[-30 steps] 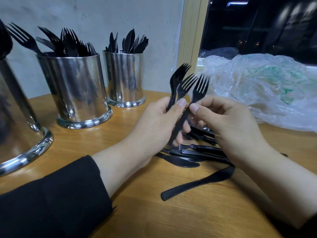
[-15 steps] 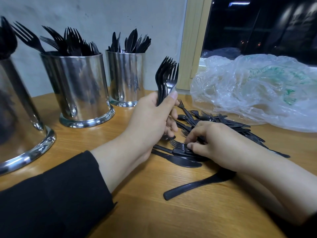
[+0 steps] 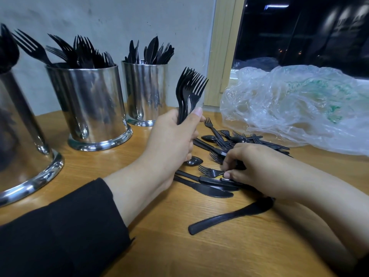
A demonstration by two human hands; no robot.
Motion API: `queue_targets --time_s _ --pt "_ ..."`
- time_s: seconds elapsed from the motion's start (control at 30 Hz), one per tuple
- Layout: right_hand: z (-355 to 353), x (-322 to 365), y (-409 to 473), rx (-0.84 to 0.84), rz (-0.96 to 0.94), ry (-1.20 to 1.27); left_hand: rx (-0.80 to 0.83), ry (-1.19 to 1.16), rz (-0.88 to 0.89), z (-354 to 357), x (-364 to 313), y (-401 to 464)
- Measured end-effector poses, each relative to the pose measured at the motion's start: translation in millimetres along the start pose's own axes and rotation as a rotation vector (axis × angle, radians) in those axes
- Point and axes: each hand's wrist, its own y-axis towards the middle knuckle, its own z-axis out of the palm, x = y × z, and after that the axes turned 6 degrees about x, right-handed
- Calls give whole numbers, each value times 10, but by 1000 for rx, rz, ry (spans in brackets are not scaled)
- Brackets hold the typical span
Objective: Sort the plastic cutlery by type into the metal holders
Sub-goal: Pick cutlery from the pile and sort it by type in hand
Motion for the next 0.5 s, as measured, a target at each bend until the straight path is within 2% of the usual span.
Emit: queue_targets --time_s 0.2,0.27,0.4,0.5 --pt "44 -8 -2 -82 -50 60 -41 -20 -6 -7 -4 5" --pt "50 -1 7 -187 -75 177 -25 -3 3 1 -7 -1" --pt "19 52 11 -521 -139 571 -28 72 62 27 -16 -1" --pt "12 53 24 -618 -148 602 -60 162 117 28 -18 3"
